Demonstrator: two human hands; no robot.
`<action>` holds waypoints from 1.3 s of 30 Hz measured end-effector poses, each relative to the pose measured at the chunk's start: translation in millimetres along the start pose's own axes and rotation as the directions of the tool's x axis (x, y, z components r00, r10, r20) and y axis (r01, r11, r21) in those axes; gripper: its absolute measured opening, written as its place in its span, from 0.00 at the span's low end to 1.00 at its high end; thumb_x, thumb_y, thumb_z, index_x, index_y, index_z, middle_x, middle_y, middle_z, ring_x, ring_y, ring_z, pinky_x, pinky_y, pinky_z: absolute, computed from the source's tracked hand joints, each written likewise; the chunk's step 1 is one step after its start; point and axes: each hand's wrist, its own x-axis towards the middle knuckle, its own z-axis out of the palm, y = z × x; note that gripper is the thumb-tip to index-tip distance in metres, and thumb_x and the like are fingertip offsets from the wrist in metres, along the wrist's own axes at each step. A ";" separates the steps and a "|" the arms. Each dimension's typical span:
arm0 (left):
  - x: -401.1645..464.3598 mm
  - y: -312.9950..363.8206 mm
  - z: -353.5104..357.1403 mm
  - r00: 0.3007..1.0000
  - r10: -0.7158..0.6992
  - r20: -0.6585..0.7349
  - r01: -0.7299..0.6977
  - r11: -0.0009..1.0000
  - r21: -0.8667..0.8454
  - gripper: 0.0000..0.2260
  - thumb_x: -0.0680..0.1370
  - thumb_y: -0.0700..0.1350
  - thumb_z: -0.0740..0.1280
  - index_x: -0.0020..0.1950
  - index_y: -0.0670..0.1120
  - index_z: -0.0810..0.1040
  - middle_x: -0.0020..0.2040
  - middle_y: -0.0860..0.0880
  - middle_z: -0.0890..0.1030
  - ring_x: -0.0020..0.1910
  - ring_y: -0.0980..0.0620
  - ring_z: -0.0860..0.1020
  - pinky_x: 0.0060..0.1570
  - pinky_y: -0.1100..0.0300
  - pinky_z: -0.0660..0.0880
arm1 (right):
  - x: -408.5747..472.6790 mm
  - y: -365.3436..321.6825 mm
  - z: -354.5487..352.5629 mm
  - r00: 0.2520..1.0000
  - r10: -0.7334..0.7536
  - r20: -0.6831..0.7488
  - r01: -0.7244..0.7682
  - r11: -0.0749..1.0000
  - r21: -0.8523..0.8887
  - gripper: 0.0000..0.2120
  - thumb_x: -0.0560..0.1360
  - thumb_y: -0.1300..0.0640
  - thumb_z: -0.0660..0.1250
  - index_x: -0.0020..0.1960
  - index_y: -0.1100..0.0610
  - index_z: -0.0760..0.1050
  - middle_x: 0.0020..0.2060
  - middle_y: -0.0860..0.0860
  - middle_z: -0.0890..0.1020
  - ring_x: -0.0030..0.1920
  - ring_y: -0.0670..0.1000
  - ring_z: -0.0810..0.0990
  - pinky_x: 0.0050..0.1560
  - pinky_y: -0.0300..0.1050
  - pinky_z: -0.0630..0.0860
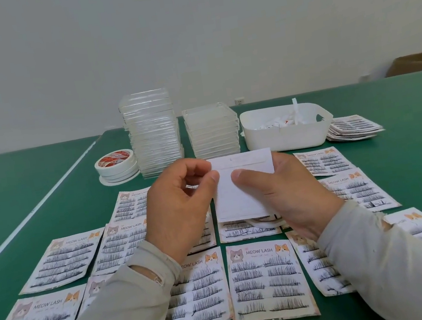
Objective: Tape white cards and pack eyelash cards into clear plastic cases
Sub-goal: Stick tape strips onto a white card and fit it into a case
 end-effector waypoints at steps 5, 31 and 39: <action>0.1 -2.4 0.2 0.999 -0.037 -0.004 0.037 0.999 -0.030 0.08 0.76 0.43 0.75 0.46 0.56 0.82 0.42 0.56 0.85 0.43 0.51 0.84 0.45 0.57 0.83 | 0.2 -0.5 1.0 1.000 -0.017 -0.008 0.017 0.999 -0.039 0.10 0.71 0.52 0.73 0.52 0.49 0.85 0.49 0.48 0.88 0.51 0.50 0.87 0.55 0.51 0.82; 1.2 1.0 0.0 0.997 -0.078 -0.012 0.076 0.993 -0.093 0.07 0.76 0.39 0.75 0.47 0.51 0.81 0.42 0.53 0.84 0.42 0.51 0.82 0.46 0.53 0.84 | -0.2 -1.5 0.9 0.999 -0.006 -0.031 0.006 1.000 -0.029 0.09 0.73 0.55 0.74 0.53 0.53 0.84 0.49 0.48 0.88 0.50 0.50 0.87 0.52 0.49 0.81; 1.5 1.3 -0.1 0.995 -0.095 -0.009 0.094 0.992 -0.083 0.05 0.77 0.40 0.74 0.46 0.51 0.83 0.42 0.51 0.85 0.43 0.46 0.83 0.47 0.44 0.83 | 0.1 -1.1 2.2 1.000 -0.019 -0.024 0.018 0.999 -0.046 0.12 0.70 0.52 0.74 0.53 0.51 0.85 0.49 0.47 0.88 0.51 0.49 0.87 0.53 0.48 0.81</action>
